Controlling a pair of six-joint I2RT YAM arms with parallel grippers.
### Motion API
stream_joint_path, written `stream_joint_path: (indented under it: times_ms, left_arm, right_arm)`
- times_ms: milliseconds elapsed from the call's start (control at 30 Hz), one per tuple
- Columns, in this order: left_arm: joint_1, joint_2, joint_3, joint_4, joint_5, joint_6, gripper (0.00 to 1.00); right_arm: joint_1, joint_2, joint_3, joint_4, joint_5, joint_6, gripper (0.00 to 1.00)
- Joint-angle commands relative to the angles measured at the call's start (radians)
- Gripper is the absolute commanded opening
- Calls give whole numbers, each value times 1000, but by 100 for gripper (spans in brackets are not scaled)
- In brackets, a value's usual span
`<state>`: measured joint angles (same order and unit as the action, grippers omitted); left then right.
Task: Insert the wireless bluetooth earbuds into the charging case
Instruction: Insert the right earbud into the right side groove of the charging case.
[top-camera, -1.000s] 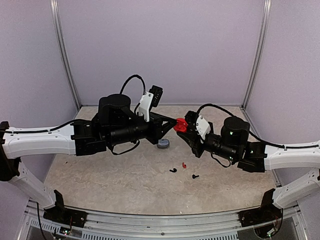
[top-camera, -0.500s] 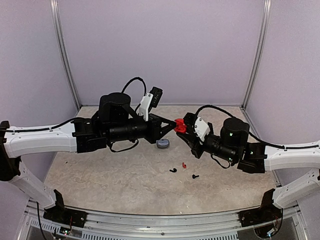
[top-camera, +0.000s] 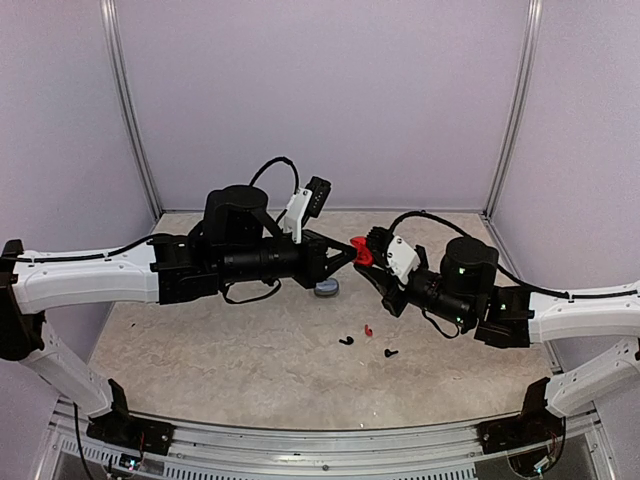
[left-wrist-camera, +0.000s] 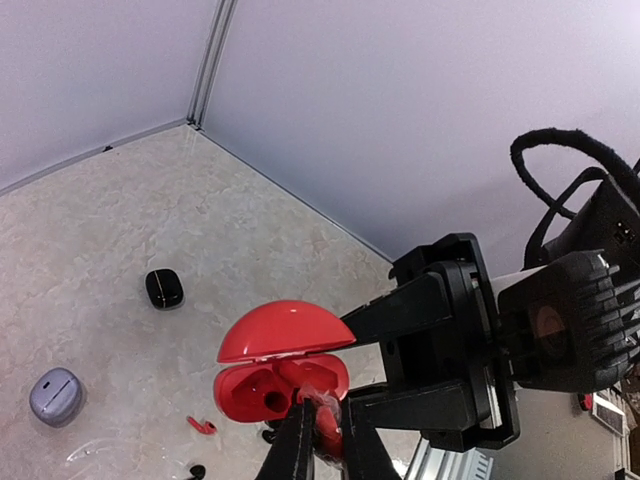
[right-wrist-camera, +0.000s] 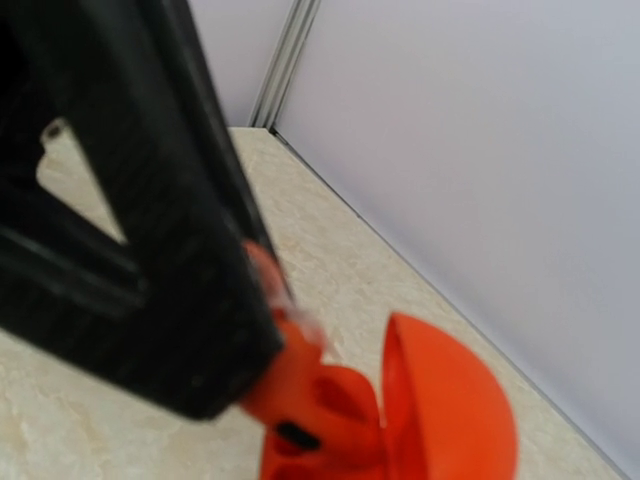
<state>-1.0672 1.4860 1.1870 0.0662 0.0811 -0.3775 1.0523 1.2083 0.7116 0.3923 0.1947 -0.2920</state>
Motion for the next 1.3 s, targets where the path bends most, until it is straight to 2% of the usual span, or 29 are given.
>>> stream_joint_path:
  times_ms: [0,833,1267]
  left_arm:
    - [6,12,35,-27,23,-14,10]
    - [20,-29,33,-39,72,-58,9]
    - [62,-27,33,-63,65,-113,9]
  right_arm:
    - [17,3,13,39,24,-15,6]
    - [25,-3,-25,87,48,-65,6]
    - [62,-15,-72,163,67,-152,6]
